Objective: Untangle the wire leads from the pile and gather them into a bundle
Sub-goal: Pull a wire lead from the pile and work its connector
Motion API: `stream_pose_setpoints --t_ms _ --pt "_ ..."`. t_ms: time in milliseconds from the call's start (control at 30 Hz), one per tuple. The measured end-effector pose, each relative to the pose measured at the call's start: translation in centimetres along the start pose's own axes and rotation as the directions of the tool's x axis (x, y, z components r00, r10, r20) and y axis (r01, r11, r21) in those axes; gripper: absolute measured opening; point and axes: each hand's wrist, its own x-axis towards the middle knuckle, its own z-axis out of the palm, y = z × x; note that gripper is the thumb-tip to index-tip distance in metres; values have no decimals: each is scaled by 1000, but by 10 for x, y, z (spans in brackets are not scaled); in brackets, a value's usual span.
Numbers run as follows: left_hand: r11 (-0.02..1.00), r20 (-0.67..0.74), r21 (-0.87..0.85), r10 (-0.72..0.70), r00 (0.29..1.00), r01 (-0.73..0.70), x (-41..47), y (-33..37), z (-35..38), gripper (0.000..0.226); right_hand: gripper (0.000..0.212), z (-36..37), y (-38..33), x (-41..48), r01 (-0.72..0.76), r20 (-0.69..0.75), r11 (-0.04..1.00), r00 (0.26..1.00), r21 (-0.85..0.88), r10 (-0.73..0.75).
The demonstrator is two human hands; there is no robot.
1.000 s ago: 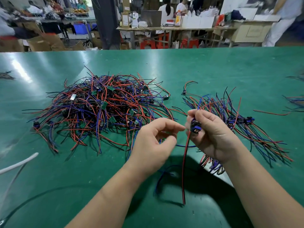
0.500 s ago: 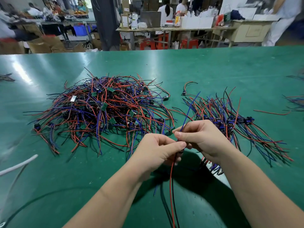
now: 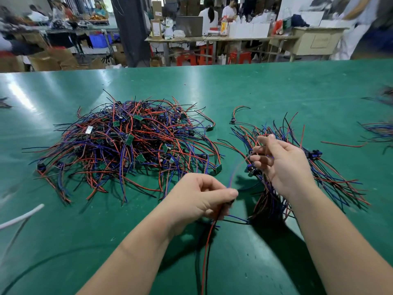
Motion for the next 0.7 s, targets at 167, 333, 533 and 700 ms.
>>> stream_pose_setpoints --t_ms 167,333,533,700 --pt "971 -305 -215 37 952 -107 11 -6 2 32 22 5 1 -17 119 386 958 922 -259 -10" --pt "949 -310 -290 31 950 -125 13 -10 7 25 16 14 6 -32 416 636 826 766 -379 -94" --pt "947 -245 -306 19 969 -96 13 -2 6 57 19 9 -5 -24 432 430 835 861 -340 -270" --pt "967 -377 -90 188 907 -238 9 -1 8 38 10 -24 -25 3 472 -59 734 821 -488 -568"
